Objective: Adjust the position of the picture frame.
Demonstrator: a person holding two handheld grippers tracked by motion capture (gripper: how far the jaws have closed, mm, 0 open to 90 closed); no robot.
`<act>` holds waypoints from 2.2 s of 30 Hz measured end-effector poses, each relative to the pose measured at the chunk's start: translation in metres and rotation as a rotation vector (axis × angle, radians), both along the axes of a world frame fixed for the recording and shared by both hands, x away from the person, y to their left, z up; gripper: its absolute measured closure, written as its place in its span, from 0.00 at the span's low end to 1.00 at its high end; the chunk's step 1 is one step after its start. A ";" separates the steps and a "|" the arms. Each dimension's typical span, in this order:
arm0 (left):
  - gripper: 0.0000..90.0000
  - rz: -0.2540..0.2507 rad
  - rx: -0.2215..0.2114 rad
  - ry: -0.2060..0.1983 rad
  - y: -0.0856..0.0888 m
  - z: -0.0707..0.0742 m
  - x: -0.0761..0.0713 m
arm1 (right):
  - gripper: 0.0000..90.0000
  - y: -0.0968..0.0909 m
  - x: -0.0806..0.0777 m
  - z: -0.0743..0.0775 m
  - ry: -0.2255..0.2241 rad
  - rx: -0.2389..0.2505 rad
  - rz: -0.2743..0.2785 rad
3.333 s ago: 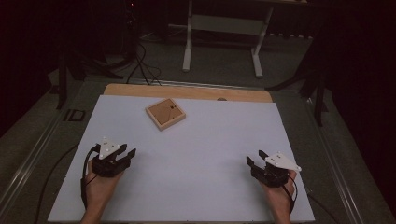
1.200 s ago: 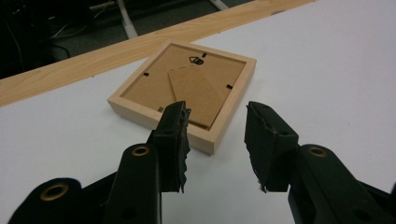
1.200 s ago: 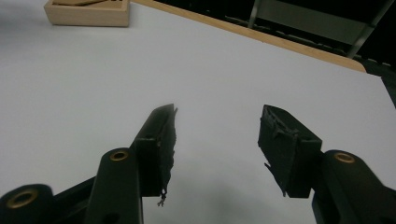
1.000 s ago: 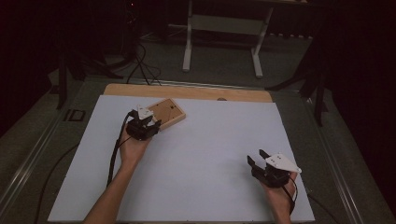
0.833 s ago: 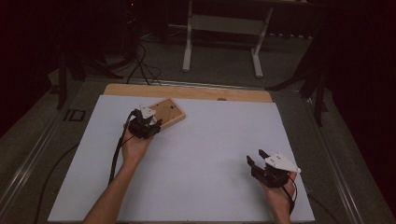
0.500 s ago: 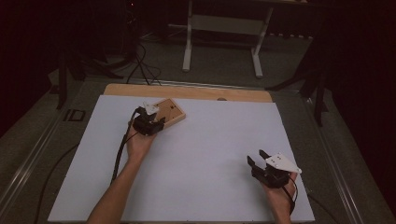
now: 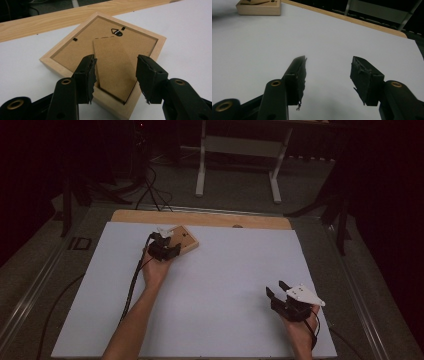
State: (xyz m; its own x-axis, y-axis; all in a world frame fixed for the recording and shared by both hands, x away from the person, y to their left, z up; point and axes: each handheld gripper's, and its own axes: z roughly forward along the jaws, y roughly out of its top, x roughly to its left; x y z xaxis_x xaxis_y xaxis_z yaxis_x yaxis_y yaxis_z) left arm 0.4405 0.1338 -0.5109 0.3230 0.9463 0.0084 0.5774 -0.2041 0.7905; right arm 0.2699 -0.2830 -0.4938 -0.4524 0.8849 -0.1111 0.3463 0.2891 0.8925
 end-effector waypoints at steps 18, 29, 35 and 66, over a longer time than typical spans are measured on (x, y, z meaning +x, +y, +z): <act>0.54 0.034 -0.006 0.053 -0.008 -0.007 0.014 | 0.50 -0.004 -0.001 0.000 0.001 0.007 -0.007; 0.55 0.000 0.007 0.070 -0.005 -0.005 0.010 | 0.50 -0.003 -0.001 -0.001 0.004 -0.003 -0.002; 0.56 -0.029 0.010 0.070 -0.003 -0.005 0.006 | 0.50 0.000 -0.001 -0.002 0.017 -0.010 0.012; 0.57 -0.171 0.020 0.068 0.003 -0.004 -0.018 | 0.50 0.003 -0.001 -0.003 0.025 -0.021 0.029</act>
